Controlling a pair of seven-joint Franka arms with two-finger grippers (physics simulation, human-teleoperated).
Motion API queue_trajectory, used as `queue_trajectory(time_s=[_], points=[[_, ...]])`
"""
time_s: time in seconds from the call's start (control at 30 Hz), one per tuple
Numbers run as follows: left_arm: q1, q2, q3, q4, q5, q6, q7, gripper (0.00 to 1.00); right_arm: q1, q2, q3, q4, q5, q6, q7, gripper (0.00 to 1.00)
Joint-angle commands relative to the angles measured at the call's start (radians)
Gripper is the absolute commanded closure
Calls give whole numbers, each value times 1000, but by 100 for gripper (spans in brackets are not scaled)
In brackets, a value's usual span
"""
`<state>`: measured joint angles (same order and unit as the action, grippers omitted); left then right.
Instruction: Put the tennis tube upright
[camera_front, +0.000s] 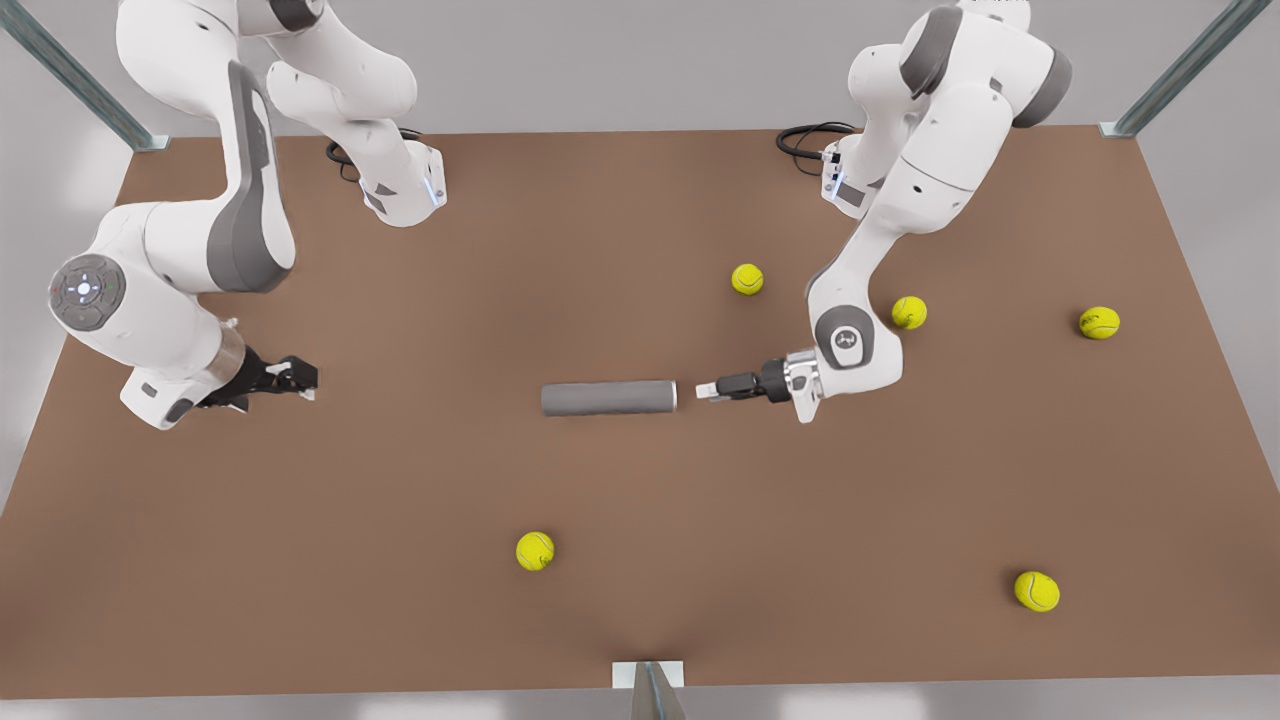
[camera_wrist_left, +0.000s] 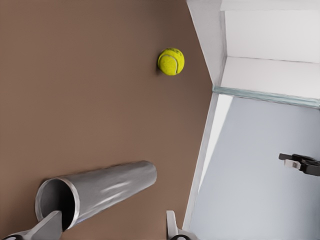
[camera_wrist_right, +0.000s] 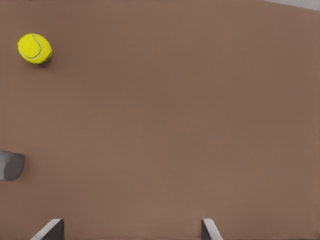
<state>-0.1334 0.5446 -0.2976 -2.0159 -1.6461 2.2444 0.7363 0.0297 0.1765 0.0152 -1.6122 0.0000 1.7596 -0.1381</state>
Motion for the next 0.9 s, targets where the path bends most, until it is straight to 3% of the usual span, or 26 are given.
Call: queue_trajectory(time_s=[0.0,0.23,0.87], points=[[0,3,0,6,-3,0,0,1,4,1,0,0,2,0,-2,0],[-84,38,0,28,-101,1,0,1,7,9,0,-2,0,23,-2,0],[-80,117,8,34,-84,1,106,1,21,8,0,-2,0,18,5,0]])
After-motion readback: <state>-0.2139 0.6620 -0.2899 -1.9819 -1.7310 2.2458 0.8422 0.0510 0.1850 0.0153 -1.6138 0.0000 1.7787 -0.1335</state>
